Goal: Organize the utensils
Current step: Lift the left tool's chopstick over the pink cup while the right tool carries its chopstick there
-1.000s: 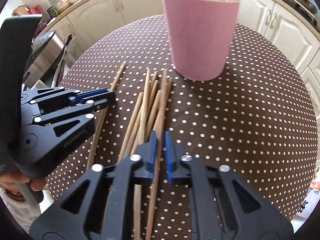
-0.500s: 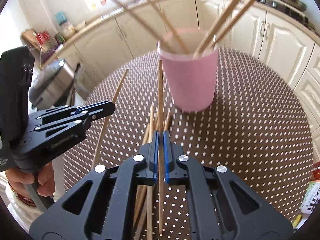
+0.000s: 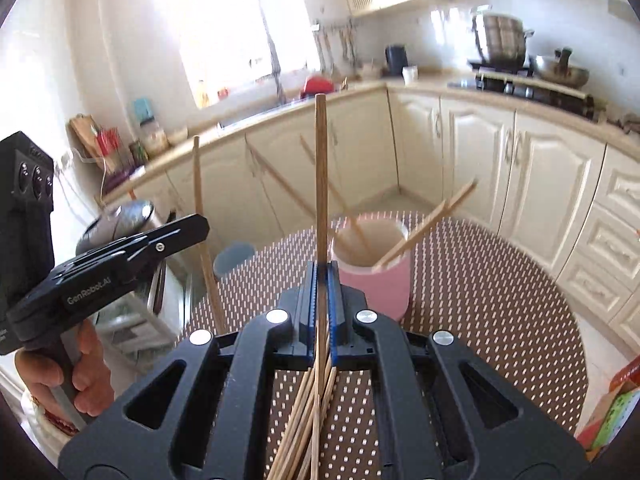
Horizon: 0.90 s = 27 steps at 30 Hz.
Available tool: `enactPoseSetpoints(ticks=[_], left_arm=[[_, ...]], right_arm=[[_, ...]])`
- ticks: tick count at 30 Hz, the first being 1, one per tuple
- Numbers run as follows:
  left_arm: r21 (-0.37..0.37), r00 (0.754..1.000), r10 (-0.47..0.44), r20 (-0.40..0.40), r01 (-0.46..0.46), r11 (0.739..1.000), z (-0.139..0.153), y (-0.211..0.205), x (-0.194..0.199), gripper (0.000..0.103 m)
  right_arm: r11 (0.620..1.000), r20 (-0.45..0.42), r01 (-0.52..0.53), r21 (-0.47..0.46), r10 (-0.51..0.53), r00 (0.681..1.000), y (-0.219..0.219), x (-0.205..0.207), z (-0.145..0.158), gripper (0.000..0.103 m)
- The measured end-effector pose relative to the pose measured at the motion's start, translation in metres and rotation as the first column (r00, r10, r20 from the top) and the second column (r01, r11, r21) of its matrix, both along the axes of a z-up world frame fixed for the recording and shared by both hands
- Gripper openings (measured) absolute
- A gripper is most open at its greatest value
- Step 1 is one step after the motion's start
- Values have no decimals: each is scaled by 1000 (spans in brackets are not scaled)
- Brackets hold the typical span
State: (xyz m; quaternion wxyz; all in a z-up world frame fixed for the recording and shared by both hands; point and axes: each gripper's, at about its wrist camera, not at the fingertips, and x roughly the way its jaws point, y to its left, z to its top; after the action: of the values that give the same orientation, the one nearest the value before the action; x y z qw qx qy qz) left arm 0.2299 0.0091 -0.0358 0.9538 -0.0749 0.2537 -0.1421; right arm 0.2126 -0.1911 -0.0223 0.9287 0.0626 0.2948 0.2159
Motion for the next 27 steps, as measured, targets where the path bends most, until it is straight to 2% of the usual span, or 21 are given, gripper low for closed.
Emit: enactPoseSetpoints(ticks=[3,8,14,20,27], left_arm=[[5,996,4,94,-4,1000,20,-10,-3,5],[-4,970,13,244,-12,1000,45,-29,1,5],[-37,931,90,353,-82,996,60,-42,19,5],[-68,932,111,346,-94,993,60,-51,44,5],[-72,925,120,361,-101,992,48,-57,57,5]], right_arm=[[999,62,29,24,-31,998,-5,1,15,5],[995,165,89,37,-94,982,-8,3,34,5],[987,246,143,66,-155,957,-13,10,46,5],[980,287,179,86,-196,938,-18,20,48,5],[979,283,186,79,-201,938,-16,31,41,5]])
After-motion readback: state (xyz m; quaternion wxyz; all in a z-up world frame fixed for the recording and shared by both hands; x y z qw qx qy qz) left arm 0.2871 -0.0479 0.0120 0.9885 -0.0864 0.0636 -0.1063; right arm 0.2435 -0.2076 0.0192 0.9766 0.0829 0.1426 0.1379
